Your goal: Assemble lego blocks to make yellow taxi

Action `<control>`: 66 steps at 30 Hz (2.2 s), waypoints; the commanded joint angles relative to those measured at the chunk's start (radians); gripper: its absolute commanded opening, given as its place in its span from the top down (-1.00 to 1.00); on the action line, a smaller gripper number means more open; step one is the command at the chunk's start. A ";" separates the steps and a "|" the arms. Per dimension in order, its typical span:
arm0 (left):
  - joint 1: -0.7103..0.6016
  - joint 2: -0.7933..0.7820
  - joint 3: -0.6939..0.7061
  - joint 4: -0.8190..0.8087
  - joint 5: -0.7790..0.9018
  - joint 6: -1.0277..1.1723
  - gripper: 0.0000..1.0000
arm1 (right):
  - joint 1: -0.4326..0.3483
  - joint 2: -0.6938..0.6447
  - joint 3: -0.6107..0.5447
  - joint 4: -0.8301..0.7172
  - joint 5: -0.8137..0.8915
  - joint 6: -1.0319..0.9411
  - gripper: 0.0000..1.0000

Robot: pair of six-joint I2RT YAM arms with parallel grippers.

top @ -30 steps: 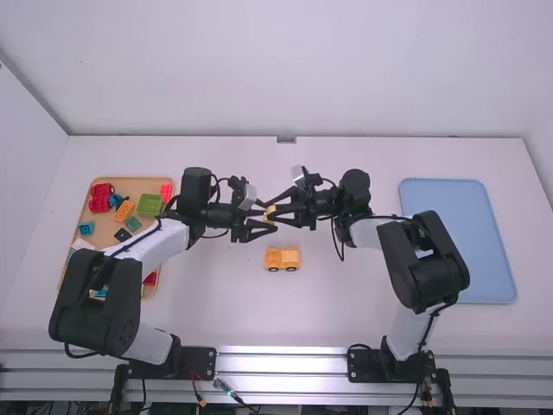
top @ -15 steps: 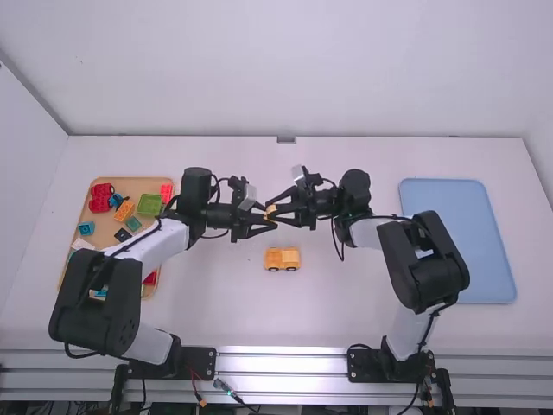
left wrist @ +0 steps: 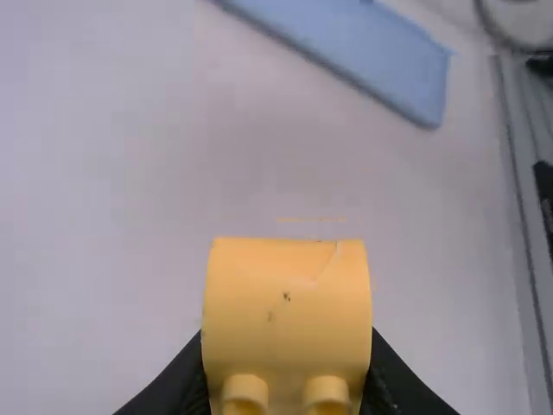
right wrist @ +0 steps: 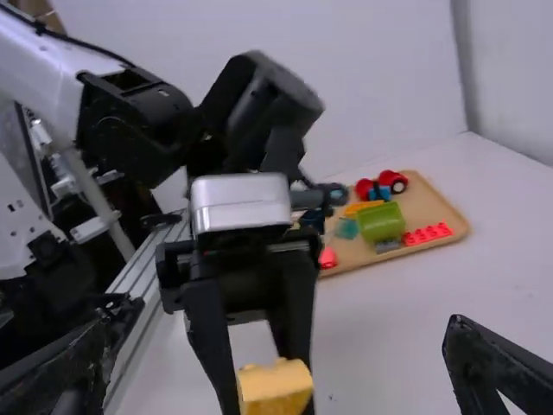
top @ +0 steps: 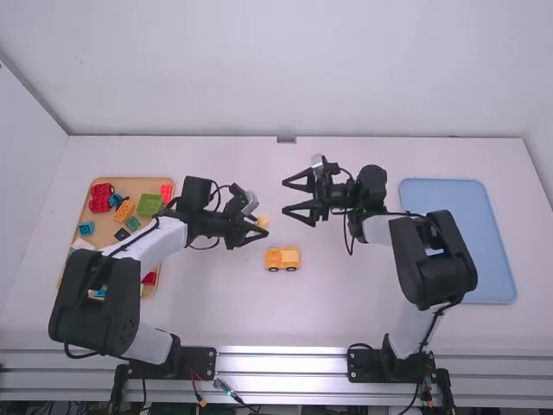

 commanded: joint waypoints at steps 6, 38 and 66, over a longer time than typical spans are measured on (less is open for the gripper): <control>-0.004 0.000 0.167 -0.440 -0.372 0.351 0.78 | -0.053 0.008 0.022 -0.330 0.285 -0.172 -0.98; -0.201 0.177 0.041 -0.272 -0.774 0.261 0.96 | 0.023 -0.137 0.246 -1.321 1.149 -0.361 -0.98; -0.201 0.202 0.327 -0.719 -0.909 -2.150 0.95 | -0.039 -0.137 0.257 -1.309 1.133 -0.346 -0.98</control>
